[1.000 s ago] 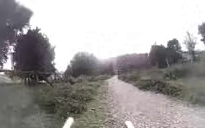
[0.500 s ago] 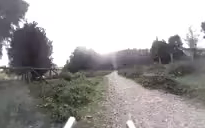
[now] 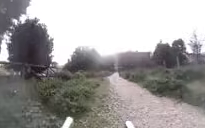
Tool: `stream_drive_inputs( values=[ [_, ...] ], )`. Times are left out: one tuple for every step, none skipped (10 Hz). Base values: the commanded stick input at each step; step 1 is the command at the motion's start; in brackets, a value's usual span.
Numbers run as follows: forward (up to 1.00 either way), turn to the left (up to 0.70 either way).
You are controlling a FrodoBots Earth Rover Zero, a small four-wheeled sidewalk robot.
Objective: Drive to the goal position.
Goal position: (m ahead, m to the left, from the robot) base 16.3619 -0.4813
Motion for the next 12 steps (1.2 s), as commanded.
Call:
stream_drive_inputs(
  values=[
    [0.7, 0.0],
    [0.7, 0.0],
    [0.7, 0.0],
    [0.7, -0.19],
    [0.7, -0.29],
    [0.7, -0.31],
    [0.7, -0.17],
    [0.7, -0.03],
    [0.7, 0.0],
    [0.7, 0.0],
    [0.7, 0.0],
    [0.7, 0.0]
  ],
)
